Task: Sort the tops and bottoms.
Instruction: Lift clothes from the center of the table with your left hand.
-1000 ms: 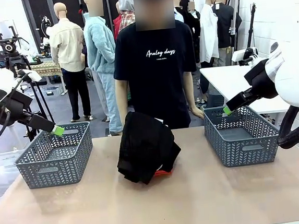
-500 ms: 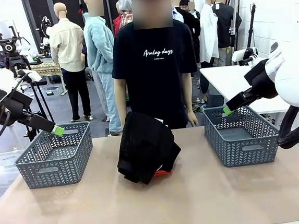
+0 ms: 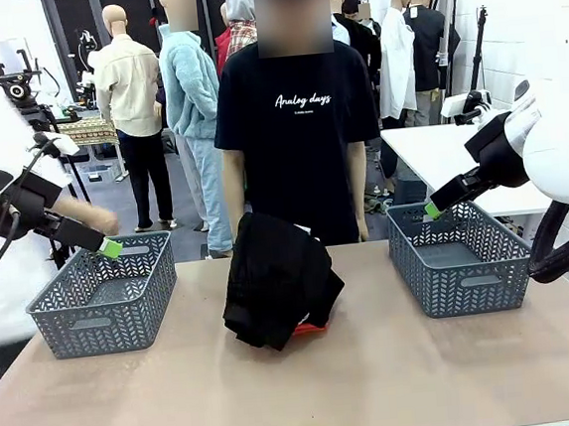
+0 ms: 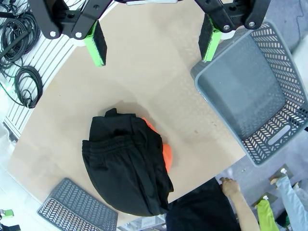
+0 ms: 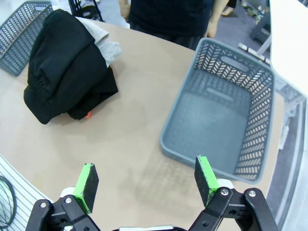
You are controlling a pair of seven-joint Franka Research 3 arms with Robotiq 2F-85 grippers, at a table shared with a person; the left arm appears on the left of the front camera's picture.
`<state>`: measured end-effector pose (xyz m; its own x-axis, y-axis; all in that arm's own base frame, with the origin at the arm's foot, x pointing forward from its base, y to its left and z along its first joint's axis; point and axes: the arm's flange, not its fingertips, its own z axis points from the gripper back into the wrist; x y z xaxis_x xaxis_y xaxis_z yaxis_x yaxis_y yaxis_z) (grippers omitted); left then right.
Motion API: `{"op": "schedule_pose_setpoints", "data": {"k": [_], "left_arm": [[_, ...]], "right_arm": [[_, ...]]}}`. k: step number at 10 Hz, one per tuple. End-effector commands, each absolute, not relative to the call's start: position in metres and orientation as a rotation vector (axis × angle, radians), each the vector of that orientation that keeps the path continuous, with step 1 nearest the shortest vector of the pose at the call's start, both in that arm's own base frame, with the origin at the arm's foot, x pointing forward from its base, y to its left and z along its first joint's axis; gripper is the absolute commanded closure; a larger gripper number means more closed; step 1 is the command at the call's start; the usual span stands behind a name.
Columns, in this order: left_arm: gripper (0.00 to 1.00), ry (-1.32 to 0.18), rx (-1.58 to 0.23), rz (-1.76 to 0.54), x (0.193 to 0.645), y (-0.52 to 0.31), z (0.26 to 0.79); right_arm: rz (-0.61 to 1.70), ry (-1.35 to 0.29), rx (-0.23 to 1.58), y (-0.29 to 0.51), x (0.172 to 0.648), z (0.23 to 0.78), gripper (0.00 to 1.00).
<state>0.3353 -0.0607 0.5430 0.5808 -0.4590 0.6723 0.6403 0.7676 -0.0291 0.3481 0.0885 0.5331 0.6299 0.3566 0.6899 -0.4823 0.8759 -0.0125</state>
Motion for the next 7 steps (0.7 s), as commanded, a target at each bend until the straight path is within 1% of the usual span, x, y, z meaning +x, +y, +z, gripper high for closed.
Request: {"op": "schedule_pose_setpoints", "data": {"k": [1, 7], "left_arm": [[0.0, -0.695, -0.288, -0.652, 0.3342, -0.0592, 0.5434], [0.0, -0.695, -0.288, -0.652, 0.3342, -0.0592, 0.5434]], "right_arm": [[0.489, -0.746, 0.186, 0.0876, 0.3487, 0.5324, 0.0], [0.489, -0.746, 0.186, 0.0876, 0.3487, 0.5324, 0.0]]}}
